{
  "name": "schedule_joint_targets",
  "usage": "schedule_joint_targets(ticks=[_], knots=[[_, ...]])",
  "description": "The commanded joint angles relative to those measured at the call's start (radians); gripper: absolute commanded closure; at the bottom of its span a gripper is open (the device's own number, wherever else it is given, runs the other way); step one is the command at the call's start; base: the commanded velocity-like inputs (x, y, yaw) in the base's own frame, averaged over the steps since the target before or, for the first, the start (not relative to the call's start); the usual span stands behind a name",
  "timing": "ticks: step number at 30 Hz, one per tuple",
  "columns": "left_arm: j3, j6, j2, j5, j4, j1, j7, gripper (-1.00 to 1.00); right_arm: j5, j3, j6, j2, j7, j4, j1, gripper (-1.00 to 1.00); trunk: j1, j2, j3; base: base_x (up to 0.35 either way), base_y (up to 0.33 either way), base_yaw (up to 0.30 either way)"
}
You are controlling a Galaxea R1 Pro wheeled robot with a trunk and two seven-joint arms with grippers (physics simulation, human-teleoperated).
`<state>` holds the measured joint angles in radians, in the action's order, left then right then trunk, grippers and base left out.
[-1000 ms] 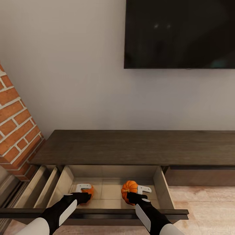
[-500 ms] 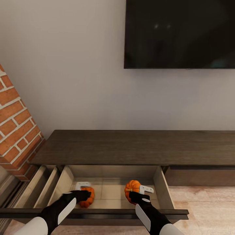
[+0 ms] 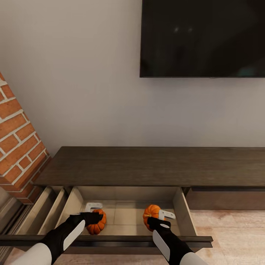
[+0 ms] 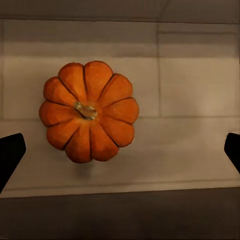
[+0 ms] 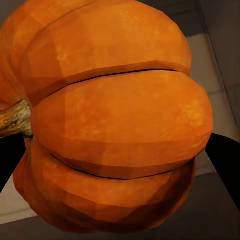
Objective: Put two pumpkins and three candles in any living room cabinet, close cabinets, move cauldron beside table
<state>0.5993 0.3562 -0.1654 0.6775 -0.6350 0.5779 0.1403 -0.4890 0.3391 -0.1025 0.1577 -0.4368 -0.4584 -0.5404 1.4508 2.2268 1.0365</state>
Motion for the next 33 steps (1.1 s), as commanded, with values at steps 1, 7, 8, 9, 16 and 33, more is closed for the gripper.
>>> schedule_joint_targets(ticks=[1,7,8,9,16,33], knots=[[0.004,0.019,-0.002,0.010,-0.005,0.001,0.009,-1.00,-0.005,0.008,-0.006,-0.001,-0.012,-0.002,-0.001,1.00,0.000,0.000,0.001,0.000,0.000,0.000],[-0.045,0.125,-0.003,0.009,-0.032,0.001,0.006,-1.00,0.001,0.009,-0.006,0.000,-0.064,-0.007,-0.001,1.00,0.000,0.000,0.001,0.000,0.000,0.000],[-0.047,0.140,-0.003,0.009,-0.039,0.001,0.005,-1.00,0.001,0.009,-0.006,0.000,-0.073,-0.010,-0.001,1.00,0.000,0.000,0.001,0.000,0.000,0.000],[-0.049,0.162,-0.004,0.009,-0.052,0.001,0.004,-1.00,0.001,0.009,-0.007,0.000,-0.080,-0.014,-0.001,1.00,0.000,0.000,0.001,0.000,0.000,0.000],[-0.053,0.230,-0.015,0.011,-0.075,0.001,0.001,-1.00,-0.006,0.007,-0.030,-0.001,-0.075,-0.028,-0.001,1.00,0.000,0.000,0.001,0.000,0.000,0.000],[-0.054,0.340,-0.048,0.075,-0.173,0.000,-0.001,-1.00,-0.146,0.005,-0.089,-0.003,0.065,-0.070,-0.001,-1.00,0.000,0.000,0.001,0.000,0.000,0.000]])
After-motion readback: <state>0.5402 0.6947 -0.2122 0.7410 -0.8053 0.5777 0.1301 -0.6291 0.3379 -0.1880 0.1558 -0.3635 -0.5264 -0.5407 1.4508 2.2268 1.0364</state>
